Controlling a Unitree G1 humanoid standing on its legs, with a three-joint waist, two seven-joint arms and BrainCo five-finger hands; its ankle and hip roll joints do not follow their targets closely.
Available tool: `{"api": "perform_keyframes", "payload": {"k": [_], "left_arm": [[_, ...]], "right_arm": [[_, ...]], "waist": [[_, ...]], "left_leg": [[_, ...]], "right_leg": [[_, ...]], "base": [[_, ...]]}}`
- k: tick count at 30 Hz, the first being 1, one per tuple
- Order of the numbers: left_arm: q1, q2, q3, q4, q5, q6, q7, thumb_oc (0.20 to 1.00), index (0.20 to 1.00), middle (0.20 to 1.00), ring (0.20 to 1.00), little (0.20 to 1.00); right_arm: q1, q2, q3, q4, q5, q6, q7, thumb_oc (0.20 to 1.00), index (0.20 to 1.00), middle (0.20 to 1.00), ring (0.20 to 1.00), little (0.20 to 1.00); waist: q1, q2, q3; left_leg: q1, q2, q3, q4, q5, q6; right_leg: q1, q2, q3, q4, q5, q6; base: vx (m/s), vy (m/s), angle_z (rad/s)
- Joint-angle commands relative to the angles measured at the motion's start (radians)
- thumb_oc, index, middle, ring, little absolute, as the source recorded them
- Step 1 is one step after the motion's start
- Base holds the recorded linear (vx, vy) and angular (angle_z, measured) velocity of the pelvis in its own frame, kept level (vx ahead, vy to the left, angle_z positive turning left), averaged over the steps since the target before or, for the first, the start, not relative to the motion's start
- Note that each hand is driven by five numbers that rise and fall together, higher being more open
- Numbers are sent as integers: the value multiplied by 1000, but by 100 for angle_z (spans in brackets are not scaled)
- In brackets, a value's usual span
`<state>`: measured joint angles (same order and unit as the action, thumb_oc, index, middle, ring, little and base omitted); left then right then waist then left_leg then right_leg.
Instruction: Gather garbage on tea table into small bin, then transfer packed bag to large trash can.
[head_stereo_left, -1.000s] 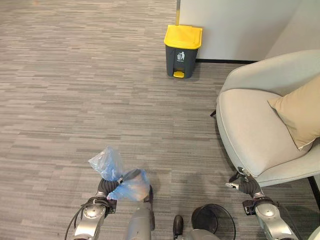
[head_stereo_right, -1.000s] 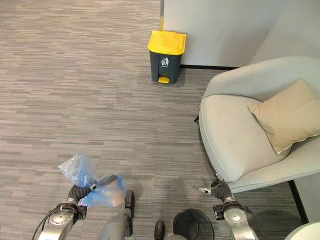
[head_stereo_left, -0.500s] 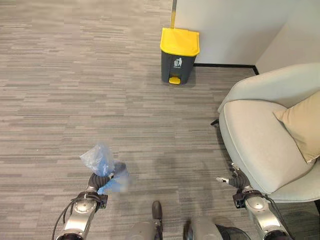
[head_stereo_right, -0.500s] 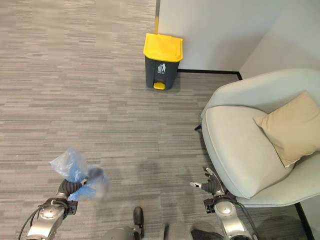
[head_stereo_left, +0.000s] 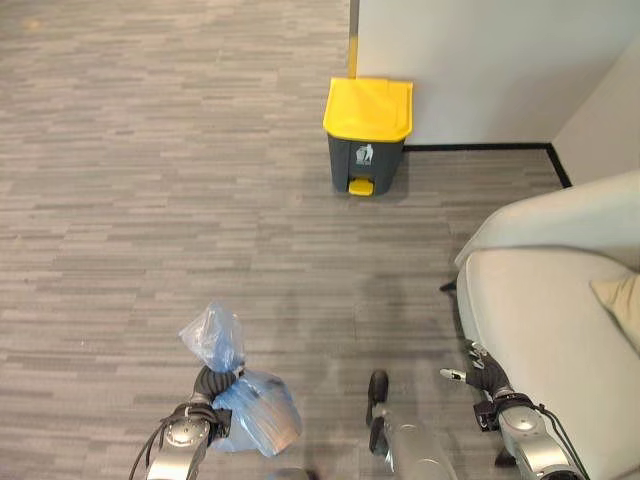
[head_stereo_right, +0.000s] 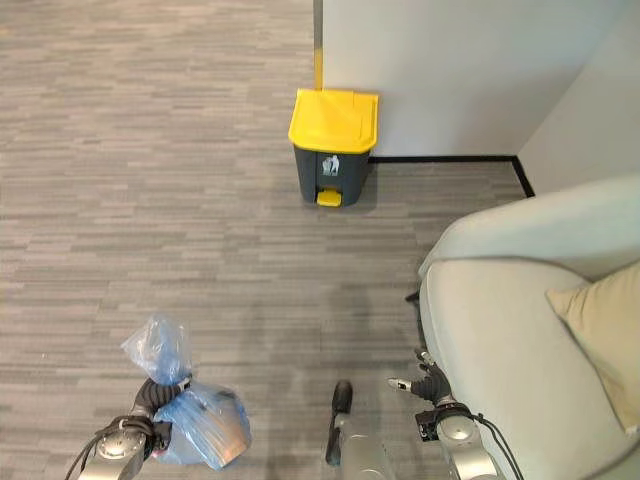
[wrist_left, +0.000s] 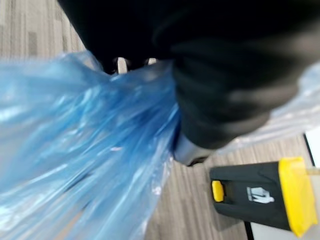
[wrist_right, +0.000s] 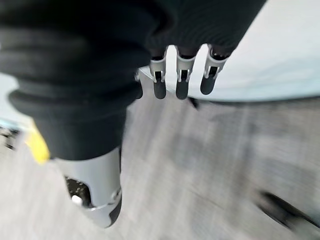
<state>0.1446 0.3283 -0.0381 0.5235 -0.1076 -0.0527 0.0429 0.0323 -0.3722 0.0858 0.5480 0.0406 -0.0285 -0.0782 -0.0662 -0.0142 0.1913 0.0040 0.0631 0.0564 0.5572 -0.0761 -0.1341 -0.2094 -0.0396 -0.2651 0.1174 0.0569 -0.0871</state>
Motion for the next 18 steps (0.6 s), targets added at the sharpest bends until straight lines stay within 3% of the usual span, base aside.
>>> {"api": "perform_keyframes", "payload": {"k": [1,2,3,4,5,8,10,12,16,18], "left_arm": [[-21,73,24,-63,-46,-48,10,200,200,200,200,200],[-24,69,25,-59,-53,-47,13,200,200,200,200,200],[-24,69,25,-59,-53,-47,13,200,200,200,200,200],[-22,66,26,-55,-57,-48,16,200,200,200,200,200],[-17,67,28,-51,-57,-47,18,200,200,200,200,200],[-10,68,35,-55,-64,-49,26,200,200,200,200,200],[-14,67,32,-52,-63,-49,29,200,200,200,200,200],[-4,73,34,-65,-54,-47,22,200,200,200,200,200],[5,74,39,-65,-41,-47,21,200,200,200,200,200],[2,86,46,-67,-37,-44,24,200,200,200,200,200]], "right_arm": [[13,-40,-24,-23,17,-22,-20,1000,1000,1000,1000,1000],[10,-46,-22,-22,21,-20,-22,1000,1000,1000,1000,1000],[10,-45,-22,-22,21,-20,-22,1000,1000,1000,1000,1000],[6,-47,-21,-15,28,-22,-24,1000,1000,1000,1000,1000],[9,-51,-25,-13,28,-22,-26,1000,1000,1000,1000,1000],[14,-48,-22,-3,24,-24,-36,1000,1000,1000,1000,1000],[24,-40,-26,19,26,-24,-46,1000,1000,1000,1000,1000],[34,-24,-30,29,20,-21,-44,1000,1000,1000,1000,1000],[34,-12,-25,35,9,-15,-38,1000,1000,1000,1000,1000],[17,3,-11,36,-1,-11,-27,1000,1000,1000,1000,1000]], "waist": [[-15,-51,-25],[6,-64,-12],[4,-68,-14],[23,-78,-6],[41,-81,1],[74,-63,11],[83,-58,14],[90,-54,-1],[93,-60,-23],[105,-79,-33]], "left_leg": [[-28,20,52,-45,51,48],[-103,2,56,-30,-5,74],[-106,-2,56,-33,-1,76],[-154,-17,63,-99,-45,90],[-210,-32,60,-191,-46,91],[-276,-36,15,-368,91,62],[-302,-27,39,-445,153,46],[-289,-3,112,-477,165,49],[-278,-21,93,-444,143,69],[-255,-41,107,-413,85,104]], "right_leg": [[26,-64,8,-39,-59,133],[68,-57,27,-45,-85,130],[65,-61,27,-46,-82,130],[97,-64,40,-53,-100,140],[130,-62,50,-63,-117,145],[185,-26,69,-86,-136,145],[226,-15,63,-108,-148,148],[266,-16,73,-112,-169,160],[300,-42,89,-103,-188,174],[294,-86,114,-33,-188,200]], "base": [[280,-133,-41],[282,-131,-25],[385,-95,-11],[368,-4,-14],[472,11,-21],[319,50,-30],[294,79,-27],[375,170,-42],[352,187,-10],[365,279,-3]]}}
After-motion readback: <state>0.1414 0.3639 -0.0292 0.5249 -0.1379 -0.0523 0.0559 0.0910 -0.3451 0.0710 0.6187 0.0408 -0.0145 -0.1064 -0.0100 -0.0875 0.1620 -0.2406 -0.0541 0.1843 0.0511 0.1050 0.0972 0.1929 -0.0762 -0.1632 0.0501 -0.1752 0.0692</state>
